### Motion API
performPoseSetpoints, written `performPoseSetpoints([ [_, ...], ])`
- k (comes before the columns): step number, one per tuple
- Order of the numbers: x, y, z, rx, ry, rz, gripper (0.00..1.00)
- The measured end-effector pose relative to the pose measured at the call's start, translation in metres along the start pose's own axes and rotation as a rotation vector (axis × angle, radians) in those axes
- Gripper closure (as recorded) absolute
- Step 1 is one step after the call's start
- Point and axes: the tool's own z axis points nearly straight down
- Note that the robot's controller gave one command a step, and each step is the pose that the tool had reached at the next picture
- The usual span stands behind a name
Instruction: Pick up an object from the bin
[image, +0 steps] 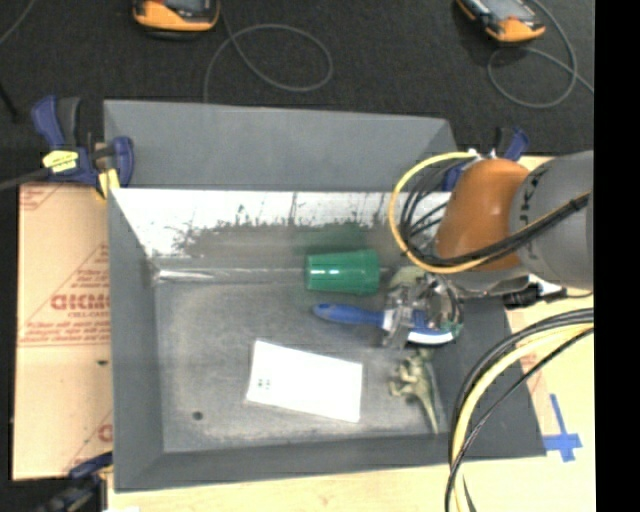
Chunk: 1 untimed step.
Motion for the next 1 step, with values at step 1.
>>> performPoseSetpoints([
  [1, 0.001, -0.0004, -0.0145, 0.001, 0.005, -0.001, 1.0],
])
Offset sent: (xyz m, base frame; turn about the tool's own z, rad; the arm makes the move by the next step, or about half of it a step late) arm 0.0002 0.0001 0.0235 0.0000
